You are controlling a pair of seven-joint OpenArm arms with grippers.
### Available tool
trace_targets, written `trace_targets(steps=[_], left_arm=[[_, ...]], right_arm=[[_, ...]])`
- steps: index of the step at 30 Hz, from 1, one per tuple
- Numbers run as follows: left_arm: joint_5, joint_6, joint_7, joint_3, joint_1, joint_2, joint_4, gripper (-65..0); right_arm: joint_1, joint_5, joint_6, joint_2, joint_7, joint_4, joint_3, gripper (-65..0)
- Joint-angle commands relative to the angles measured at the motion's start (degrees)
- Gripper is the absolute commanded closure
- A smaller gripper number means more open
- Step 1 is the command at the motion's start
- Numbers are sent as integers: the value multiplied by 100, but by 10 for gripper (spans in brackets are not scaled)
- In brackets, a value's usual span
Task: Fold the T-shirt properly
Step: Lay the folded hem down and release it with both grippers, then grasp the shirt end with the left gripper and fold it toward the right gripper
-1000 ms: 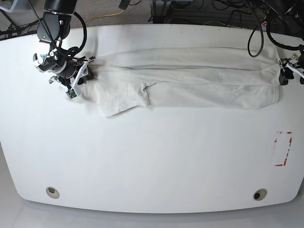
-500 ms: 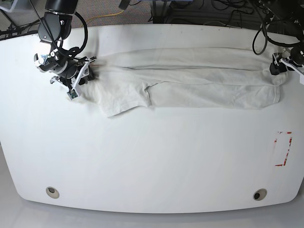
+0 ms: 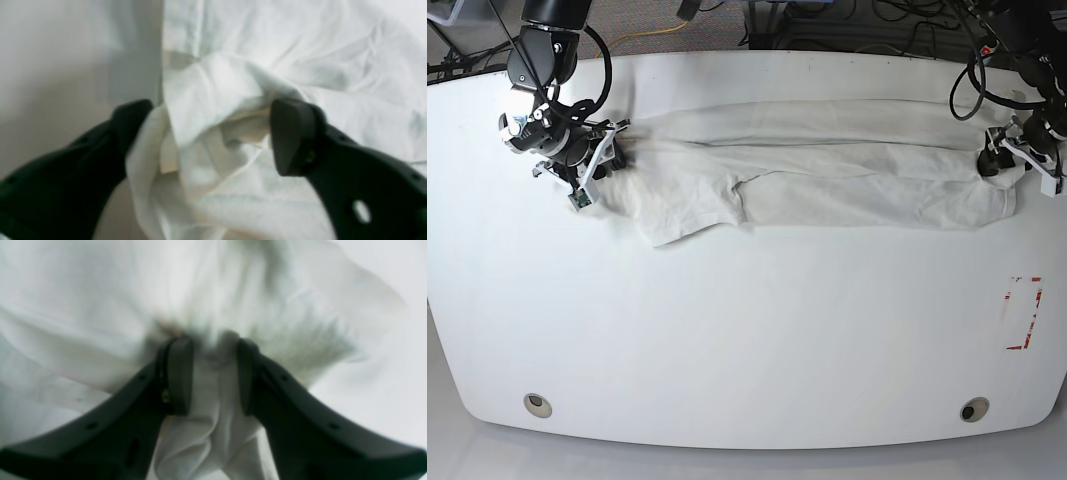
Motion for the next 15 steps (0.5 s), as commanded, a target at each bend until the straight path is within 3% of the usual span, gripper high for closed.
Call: trace_targets(steps=[1,3,5,10,15], left_arm=[[47,-6,162,93,-62,-64,29,-314],[38,-6,162,128,-80,-64,29,-156],[47,-6,162,128,-80,-64,38,-64],[30,-6,179,128,-1,-46,890,-58],[65,-6,179,155,377,244,2244,-60]], right_arm=[[64,60,8,65,54,80,25,-203],[55,60,8,65,63,80,25,-203],[55,60,8,65,63,80,25,-203],[73,60,8,-14,63,80,25,-203],[64,60,8,-40,63,80,87,-203]])
